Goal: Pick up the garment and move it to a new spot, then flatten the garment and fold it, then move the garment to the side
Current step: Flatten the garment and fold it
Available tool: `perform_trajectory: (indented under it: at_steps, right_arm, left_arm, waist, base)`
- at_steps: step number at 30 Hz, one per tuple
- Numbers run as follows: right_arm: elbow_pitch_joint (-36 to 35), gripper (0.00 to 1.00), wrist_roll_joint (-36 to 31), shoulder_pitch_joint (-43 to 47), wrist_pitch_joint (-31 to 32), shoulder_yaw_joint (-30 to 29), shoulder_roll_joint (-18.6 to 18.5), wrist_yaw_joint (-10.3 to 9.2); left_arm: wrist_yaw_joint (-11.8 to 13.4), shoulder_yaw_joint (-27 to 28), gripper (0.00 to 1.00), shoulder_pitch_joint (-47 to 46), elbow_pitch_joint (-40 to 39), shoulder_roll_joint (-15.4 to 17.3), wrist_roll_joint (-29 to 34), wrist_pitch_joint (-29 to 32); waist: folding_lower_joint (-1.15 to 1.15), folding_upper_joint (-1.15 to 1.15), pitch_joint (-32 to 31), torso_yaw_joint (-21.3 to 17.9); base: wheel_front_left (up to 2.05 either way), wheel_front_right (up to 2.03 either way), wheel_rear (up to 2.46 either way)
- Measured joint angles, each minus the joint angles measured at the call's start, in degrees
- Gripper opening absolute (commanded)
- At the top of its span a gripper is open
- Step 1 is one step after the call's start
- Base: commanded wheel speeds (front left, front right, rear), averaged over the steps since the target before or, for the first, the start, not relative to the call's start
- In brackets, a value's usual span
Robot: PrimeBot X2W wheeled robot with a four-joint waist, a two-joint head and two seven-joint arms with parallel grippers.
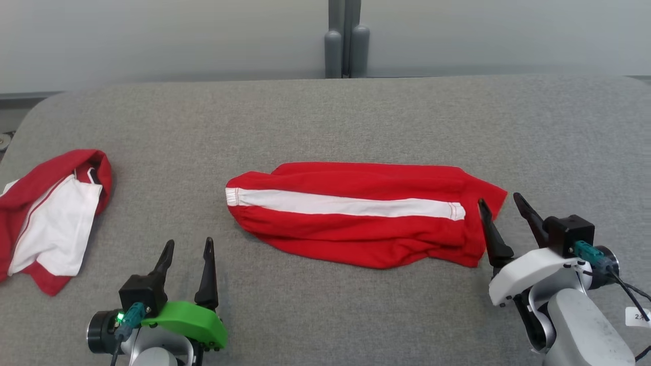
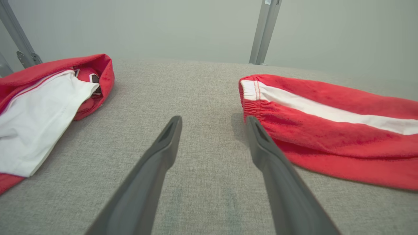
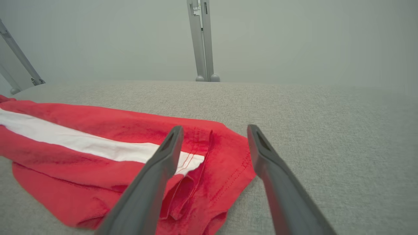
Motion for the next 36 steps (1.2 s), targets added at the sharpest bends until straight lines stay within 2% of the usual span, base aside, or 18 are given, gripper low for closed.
perform_trajectory:
  at_steps: [9, 18, 36]
  right_arm:
    - [-3.3, 1.00, -2.3, 4.3, 0.0, -1.4, 3.1, 0.00]
    - [-4.9, 1.00, -4.1, 7.9, 0.0, -4.0, 5.8, 0.00]
    - [-5.2, 1.00, -4.6, 10.4, 0.0, -3.1, 6.8, 0.00]
  left_arm:
    - [-0.1, 3.0, 1.00, 3.1, -2.4, 0.0, 2.2, 0.0]
    - [0.4, 3.6, 1.00, 7.5, -4.6, 0.0, 3.1, 0.0]
    - [0.3, 2.6, 1.00, 9.1, -3.8, 0.0, 3.0, 0.0]
  waist:
    - [0.00, 0.00, -4.0, -3.3]
    - [0.00, 0.00, -7.3, -4.8]
    - [0.00, 0.00, -7.8, -3.4]
  base:
    - [0.00, 0.00, 0.00]
    - [0.00, 0.00, 0.00]
    - [0.00, 0.00, 0.00]
